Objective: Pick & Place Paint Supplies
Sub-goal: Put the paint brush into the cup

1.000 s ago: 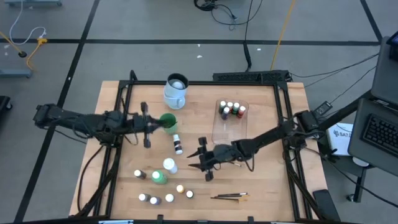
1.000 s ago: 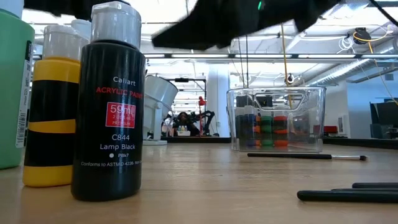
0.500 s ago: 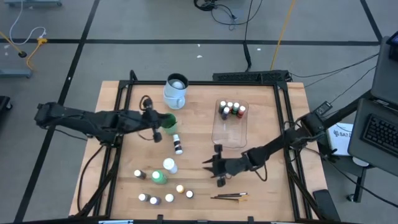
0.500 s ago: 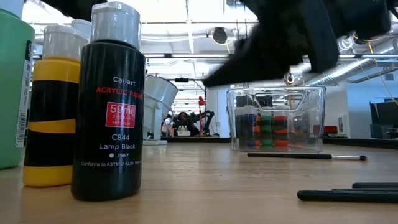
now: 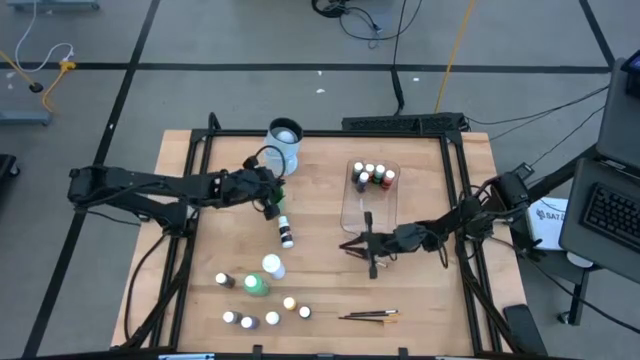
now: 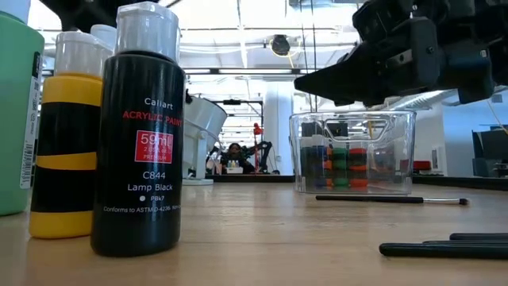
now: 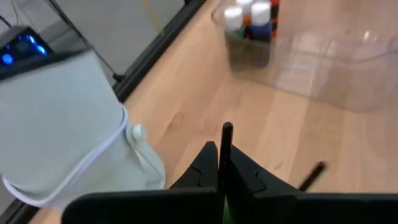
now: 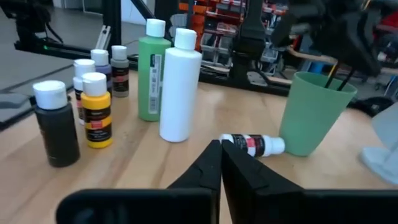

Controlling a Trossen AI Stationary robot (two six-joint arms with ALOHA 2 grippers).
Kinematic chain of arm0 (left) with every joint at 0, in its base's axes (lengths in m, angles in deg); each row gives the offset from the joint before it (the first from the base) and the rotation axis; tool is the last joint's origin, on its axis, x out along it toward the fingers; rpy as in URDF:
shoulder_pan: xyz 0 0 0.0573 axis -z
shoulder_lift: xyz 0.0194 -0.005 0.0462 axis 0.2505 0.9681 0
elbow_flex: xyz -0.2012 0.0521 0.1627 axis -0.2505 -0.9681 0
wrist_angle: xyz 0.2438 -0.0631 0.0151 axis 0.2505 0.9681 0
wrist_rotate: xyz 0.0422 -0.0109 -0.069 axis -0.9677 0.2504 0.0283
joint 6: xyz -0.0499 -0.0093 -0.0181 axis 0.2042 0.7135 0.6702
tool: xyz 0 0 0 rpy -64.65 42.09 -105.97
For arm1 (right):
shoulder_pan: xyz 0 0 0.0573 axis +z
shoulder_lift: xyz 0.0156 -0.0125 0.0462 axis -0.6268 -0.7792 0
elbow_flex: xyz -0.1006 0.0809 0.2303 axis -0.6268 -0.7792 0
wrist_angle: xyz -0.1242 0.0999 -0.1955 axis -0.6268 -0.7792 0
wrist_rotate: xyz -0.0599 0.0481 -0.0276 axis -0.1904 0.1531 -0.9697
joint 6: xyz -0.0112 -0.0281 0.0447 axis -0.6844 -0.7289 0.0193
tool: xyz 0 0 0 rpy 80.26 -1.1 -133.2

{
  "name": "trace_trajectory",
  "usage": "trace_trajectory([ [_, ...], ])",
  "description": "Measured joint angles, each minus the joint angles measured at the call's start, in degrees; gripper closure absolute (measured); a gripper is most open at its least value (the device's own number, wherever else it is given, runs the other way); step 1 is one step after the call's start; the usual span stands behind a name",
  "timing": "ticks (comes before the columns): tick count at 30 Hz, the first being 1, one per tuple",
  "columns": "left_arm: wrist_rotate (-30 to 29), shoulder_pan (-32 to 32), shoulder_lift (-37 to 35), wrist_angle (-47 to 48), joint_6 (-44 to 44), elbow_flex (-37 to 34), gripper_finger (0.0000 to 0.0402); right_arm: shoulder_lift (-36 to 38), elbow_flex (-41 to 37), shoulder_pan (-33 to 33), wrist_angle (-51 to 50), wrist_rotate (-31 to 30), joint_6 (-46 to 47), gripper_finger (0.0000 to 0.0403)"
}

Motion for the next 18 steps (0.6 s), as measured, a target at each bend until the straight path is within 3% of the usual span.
trace_trajectory([
  [11,1.3,-1.0,4.7,-3.1,0.4,0.0,0.0397,0.0,0.1,0.6,0.3,0.1,-1.8,0.0402],
  [18,0.9,-1.0,3.1,-2.5,-1.6,0.0,0.0359,0.0,0.2,0.9,0.2,0.1,-1.7,0.0402],
])
